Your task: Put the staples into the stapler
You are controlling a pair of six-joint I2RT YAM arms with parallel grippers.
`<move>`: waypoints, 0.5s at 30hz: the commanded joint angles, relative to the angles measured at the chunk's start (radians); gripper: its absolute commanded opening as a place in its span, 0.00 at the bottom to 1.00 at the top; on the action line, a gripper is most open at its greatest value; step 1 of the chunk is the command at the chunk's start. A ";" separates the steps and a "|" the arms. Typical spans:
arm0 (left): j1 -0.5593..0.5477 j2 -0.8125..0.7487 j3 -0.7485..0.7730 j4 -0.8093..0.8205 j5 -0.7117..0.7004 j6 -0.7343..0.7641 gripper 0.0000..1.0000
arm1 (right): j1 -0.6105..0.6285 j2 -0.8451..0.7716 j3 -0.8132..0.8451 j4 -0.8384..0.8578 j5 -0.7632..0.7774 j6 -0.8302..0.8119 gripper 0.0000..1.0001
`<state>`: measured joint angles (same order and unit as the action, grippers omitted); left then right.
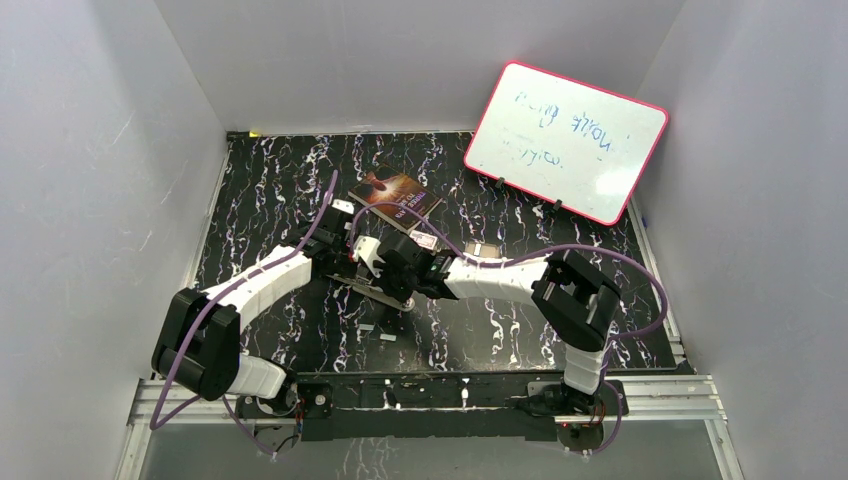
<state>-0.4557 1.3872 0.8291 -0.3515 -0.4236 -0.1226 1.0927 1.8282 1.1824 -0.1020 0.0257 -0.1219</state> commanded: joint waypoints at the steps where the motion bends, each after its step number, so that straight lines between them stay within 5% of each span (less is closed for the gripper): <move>1: -0.005 -0.014 -0.006 -0.010 -0.021 0.009 0.94 | 0.002 0.006 0.030 -0.002 -0.018 -0.016 0.16; 10: -0.006 -0.014 -0.005 -0.010 -0.021 0.009 0.94 | -0.004 -0.109 -0.064 0.125 -0.018 0.027 0.42; 15: -0.006 -0.014 -0.005 -0.010 -0.022 0.007 0.94 | -0.017 -0.195 -0.160 0.249 0.004 0.073 0.46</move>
<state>-0.4557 1.3872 0.8291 -0.3515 -0.4271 -0.1226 1.0878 1.7424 1.0748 -0.0235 0.0177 -0.0952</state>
